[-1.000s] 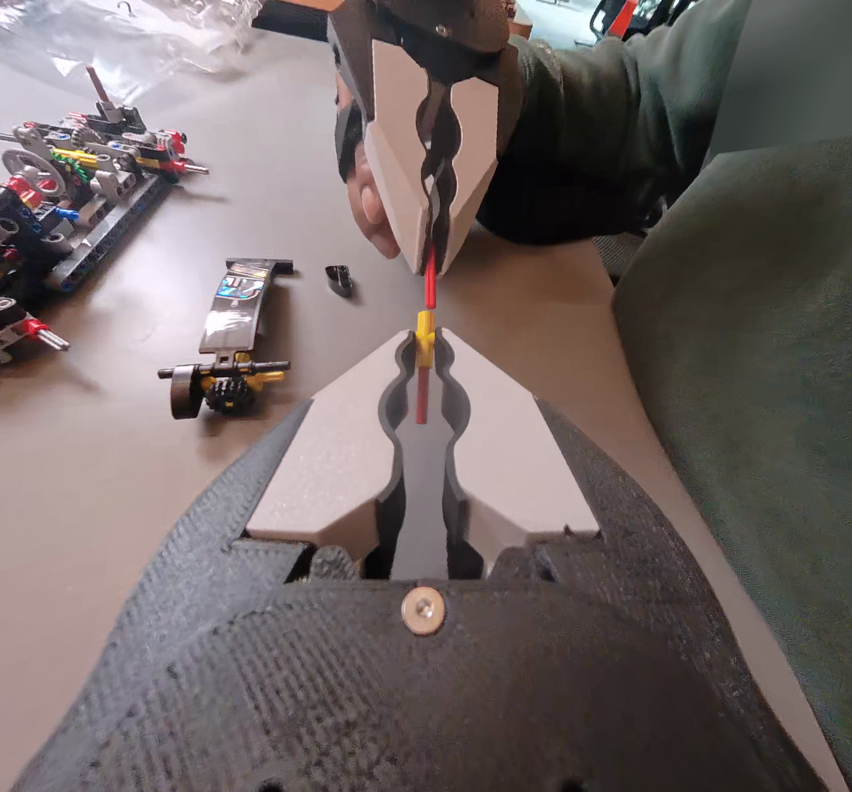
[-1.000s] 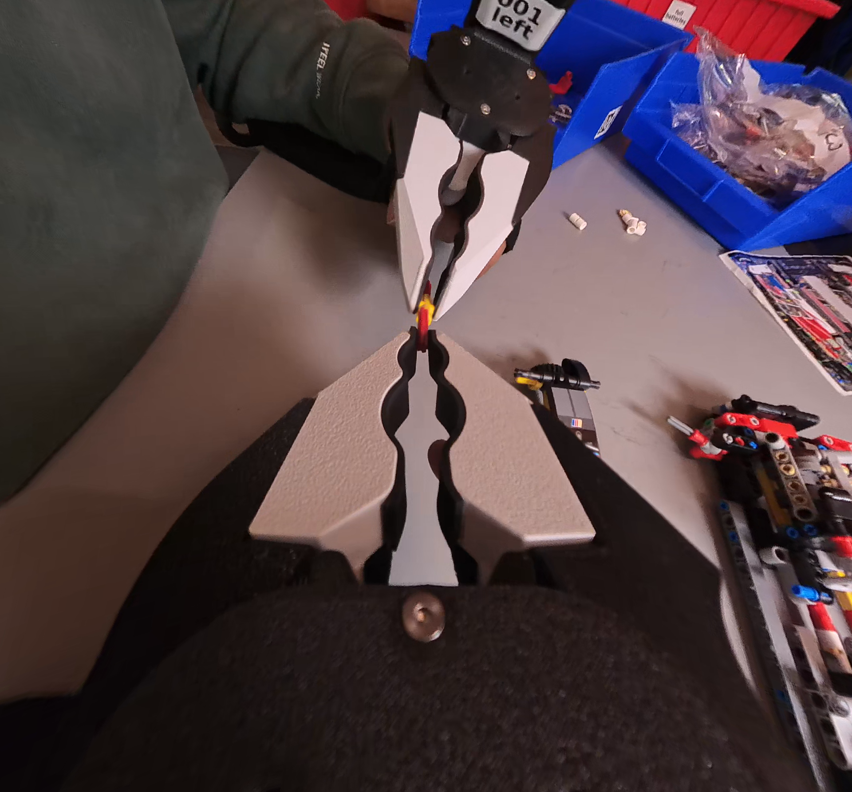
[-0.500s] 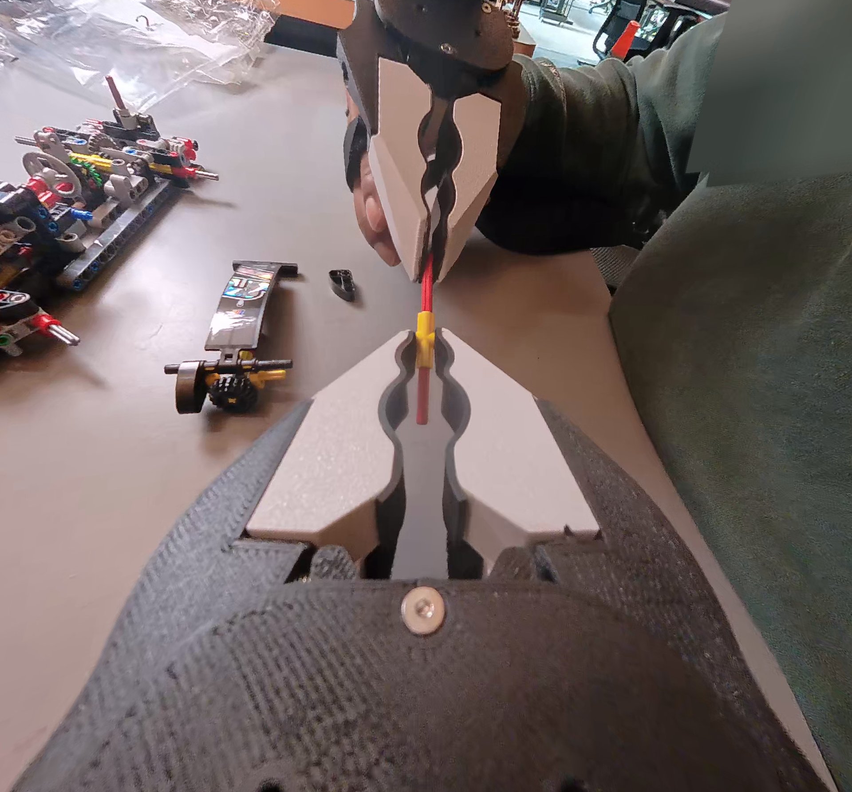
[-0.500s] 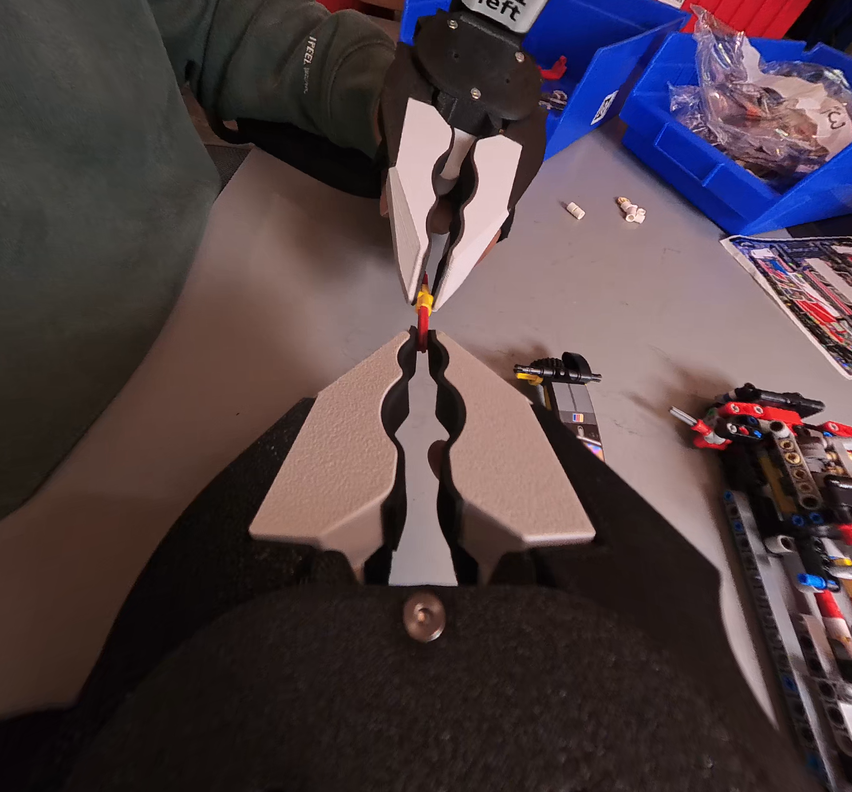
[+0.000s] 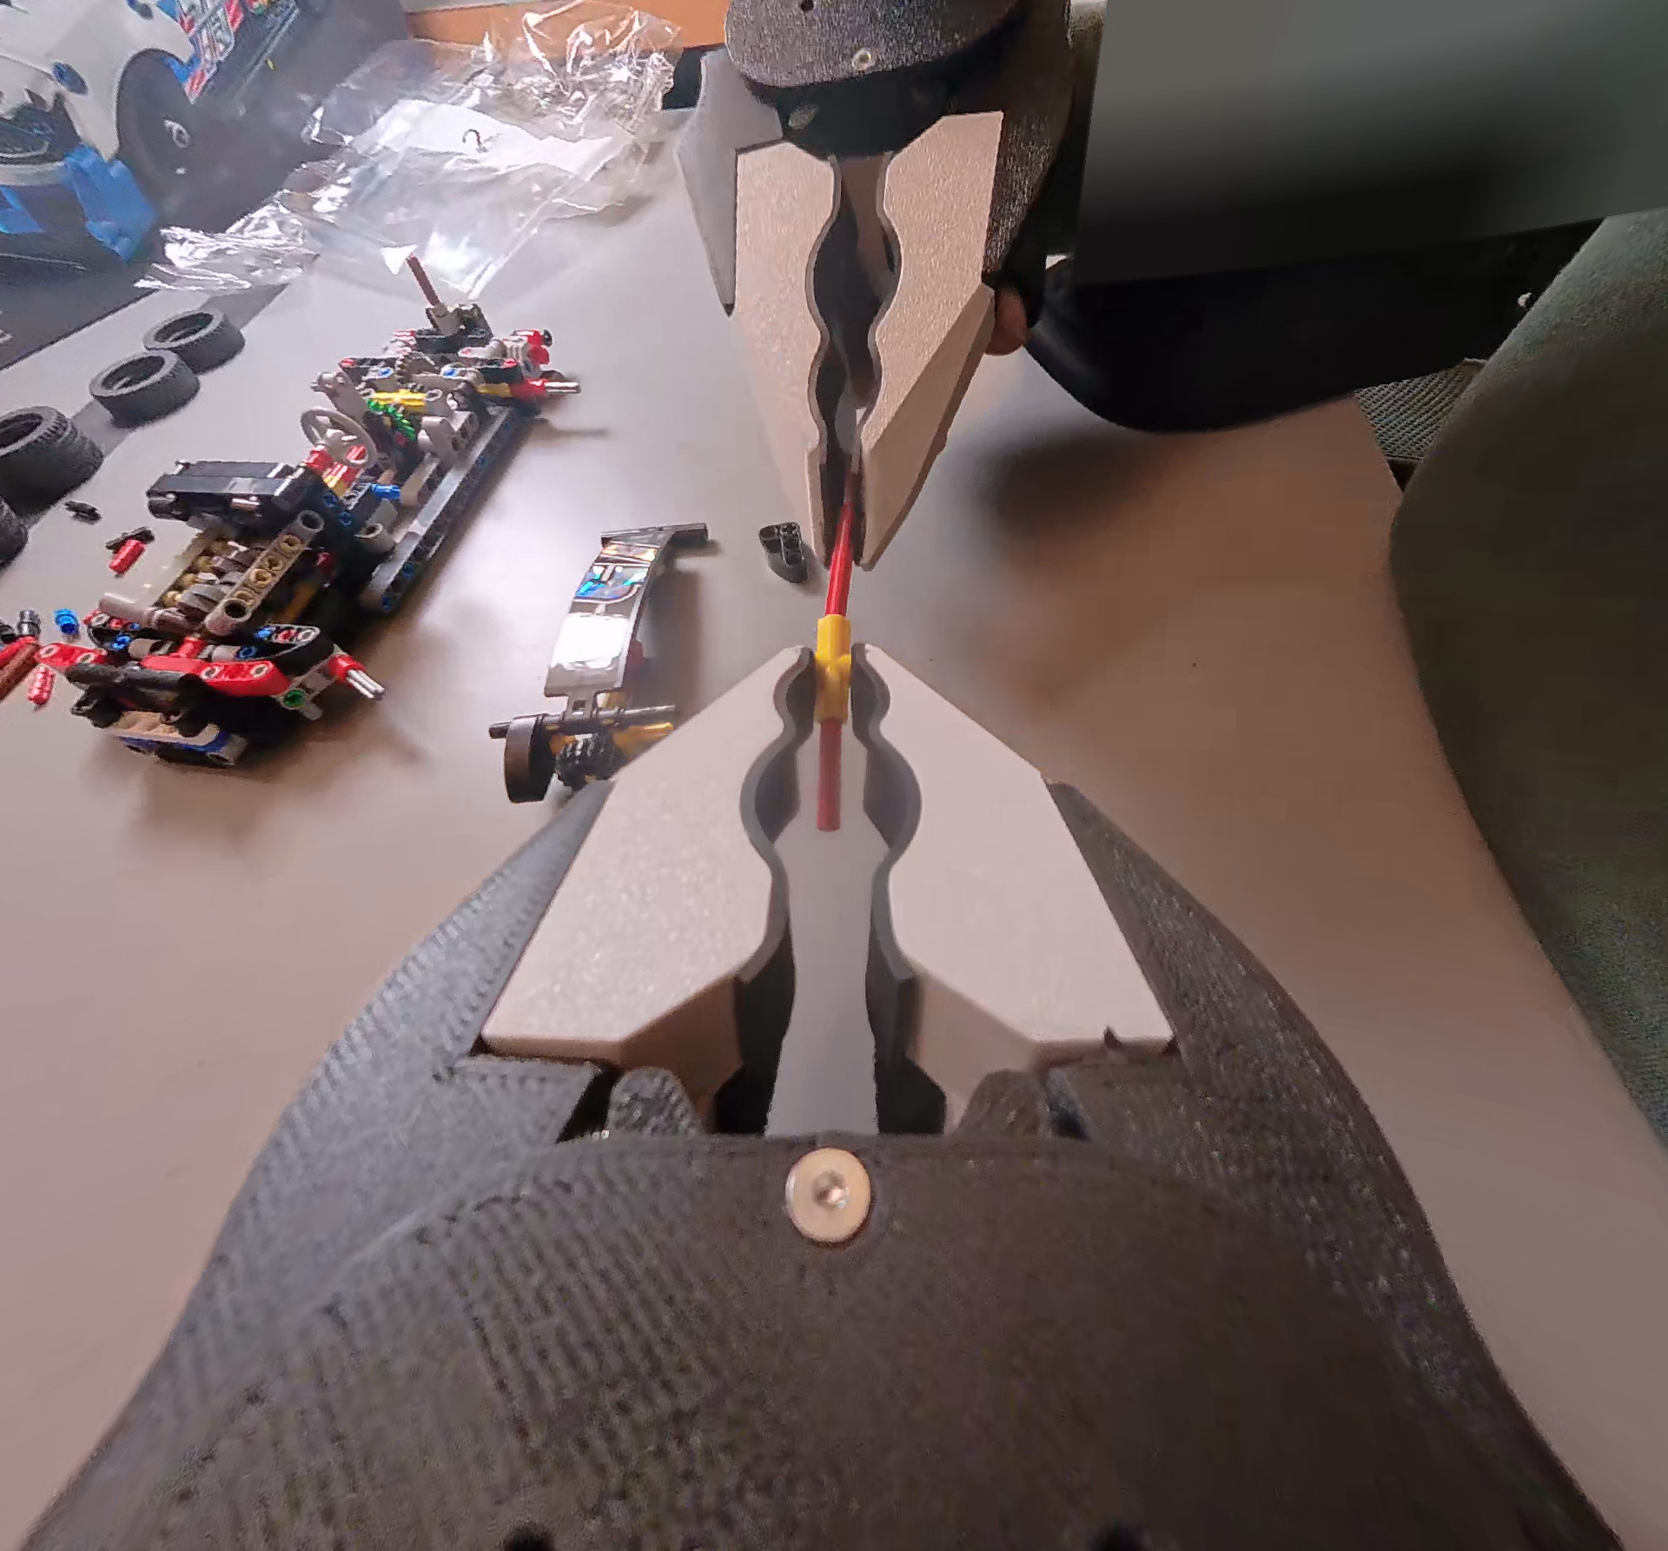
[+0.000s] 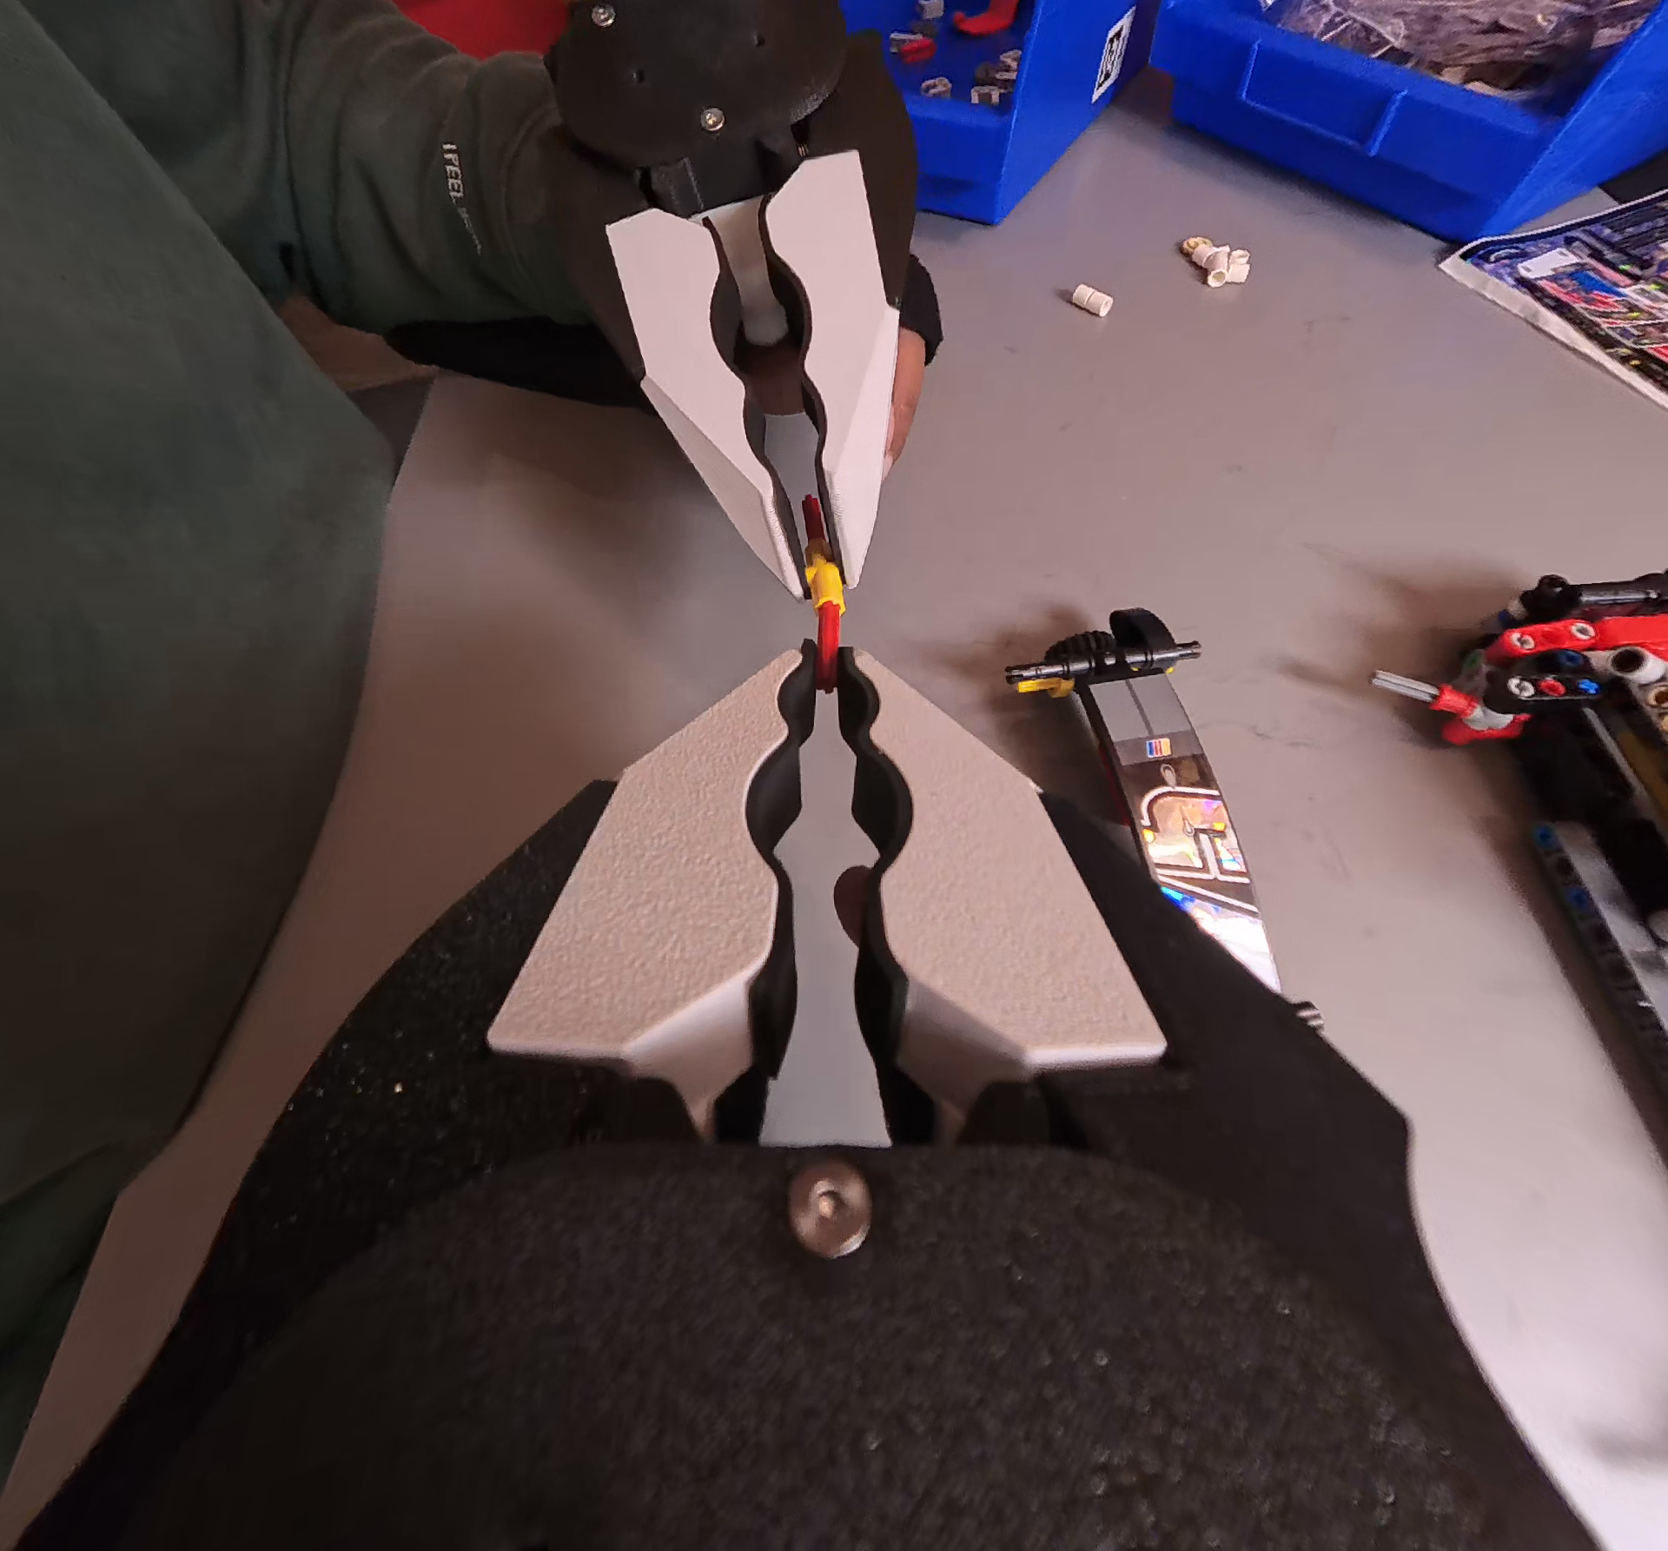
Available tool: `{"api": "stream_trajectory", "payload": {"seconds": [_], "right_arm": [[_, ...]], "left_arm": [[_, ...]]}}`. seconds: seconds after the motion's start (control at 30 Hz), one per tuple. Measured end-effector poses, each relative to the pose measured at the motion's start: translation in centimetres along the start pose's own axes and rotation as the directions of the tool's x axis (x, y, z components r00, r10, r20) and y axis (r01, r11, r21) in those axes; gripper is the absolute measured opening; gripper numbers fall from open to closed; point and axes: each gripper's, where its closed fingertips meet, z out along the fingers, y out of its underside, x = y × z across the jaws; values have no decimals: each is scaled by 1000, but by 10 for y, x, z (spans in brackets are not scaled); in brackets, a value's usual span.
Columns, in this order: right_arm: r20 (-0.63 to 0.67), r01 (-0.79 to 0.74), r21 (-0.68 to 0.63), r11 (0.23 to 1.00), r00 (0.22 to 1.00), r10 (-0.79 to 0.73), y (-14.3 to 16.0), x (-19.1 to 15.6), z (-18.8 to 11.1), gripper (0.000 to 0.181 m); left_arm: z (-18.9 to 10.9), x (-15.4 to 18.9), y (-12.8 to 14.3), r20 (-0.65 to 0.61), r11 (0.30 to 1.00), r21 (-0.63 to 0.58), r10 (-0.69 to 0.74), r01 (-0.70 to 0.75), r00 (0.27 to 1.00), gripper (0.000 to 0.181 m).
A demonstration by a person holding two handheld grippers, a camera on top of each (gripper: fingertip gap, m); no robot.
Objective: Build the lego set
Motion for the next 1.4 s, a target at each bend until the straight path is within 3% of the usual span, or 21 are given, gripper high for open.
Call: {"api": "stream_trajectory", "payload": {"seconds": [0.37, 0.73, 1.2, 1.27, 1.4], "right_arm": [[4, -37, 19, 999, 999, 37, -1, 0, 5, 1], [77, -149, 137, 979, 987, 139, -15, -2, 1, 1], [249, -369, 277, 887, 919, 304, -35, -7, -1, 1], [201, -349, 309, 884, 933, 298, -39, 0, 0, 1], [229, -379, 327, 866, 921, 317, -45, 0, -1, 1]], "left_arm": [[-3, 0, 2, 7, 1000, -11, 0, 0, 1000, 4], [-11, 0, -11, -1, 996, 88, -17, 17, 1000, 4], [-20, 2, -32, 10, 978, 208, 1, -3, 1000, 4], [-22, -5, -34, 62, 977, 209, 19, -31, 998, 4], [-25, -6, -37, 60, 974, 225, 16, -29, 998, 4]]}}
